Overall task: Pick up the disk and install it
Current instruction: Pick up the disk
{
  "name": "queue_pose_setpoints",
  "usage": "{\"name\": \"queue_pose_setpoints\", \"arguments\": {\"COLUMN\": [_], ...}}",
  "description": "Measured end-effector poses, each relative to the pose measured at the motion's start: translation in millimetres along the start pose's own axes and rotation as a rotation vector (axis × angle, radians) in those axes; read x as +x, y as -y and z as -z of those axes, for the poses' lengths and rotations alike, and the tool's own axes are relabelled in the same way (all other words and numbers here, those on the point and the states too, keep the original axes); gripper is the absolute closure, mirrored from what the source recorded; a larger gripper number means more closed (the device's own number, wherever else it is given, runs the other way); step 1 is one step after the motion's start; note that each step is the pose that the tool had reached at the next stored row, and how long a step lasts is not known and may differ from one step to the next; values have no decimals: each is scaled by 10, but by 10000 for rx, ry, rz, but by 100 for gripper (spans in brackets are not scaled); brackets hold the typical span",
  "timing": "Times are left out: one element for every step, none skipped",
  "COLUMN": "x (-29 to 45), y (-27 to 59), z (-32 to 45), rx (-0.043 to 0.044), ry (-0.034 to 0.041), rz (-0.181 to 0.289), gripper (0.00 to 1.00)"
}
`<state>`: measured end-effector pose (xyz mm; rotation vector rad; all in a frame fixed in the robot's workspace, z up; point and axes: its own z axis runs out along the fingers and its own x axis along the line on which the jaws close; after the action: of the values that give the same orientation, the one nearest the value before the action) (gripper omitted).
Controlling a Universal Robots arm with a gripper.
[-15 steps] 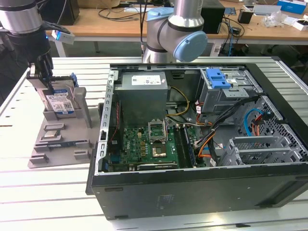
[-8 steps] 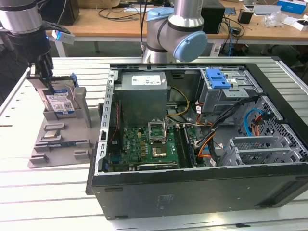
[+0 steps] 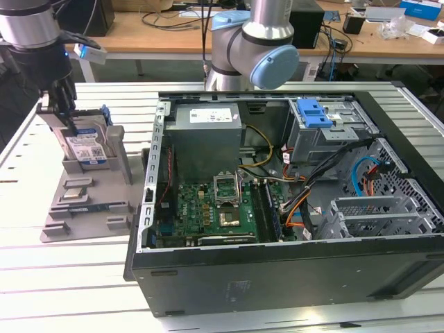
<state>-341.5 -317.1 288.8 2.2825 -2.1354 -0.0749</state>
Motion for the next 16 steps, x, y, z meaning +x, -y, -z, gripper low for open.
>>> {"name": "queue_pose_setpoints", "arguments": {"x": [-1, -2, -2, -3, -4, -4, -4, -4, -4, -4, -4, -4, -4, -4, -4, -5], "y": [-8, -15, -23, -30, -40, -48, -48, -48, -48, -49, -49, -49, -48, -48, -48, -48], "z": [-1, -1, -1, -2, -2, -2, -2, -2, -2, -2, -2, -2, -2, -2, -2, -2], "rx": [2, 4, 6, 9, 11, 13, 14, 14, 14, 8, 8, 9, 9, 9, 9, 9], "ry": [3, 6, 11, 15, 19, 23, 24, 25, 24, 17, 16, 15, 16, 15, 16, 16], "rz": [-66, -130, -249, -328, -427, -519, -548, -550, -552, -379, -353, -353, -352, -353, -353, -353], "gripper": [63, 63, 63, 63, 63, 63, 63, 63, 63, 63, 63, 63, 63, 63, 63, 63]}}
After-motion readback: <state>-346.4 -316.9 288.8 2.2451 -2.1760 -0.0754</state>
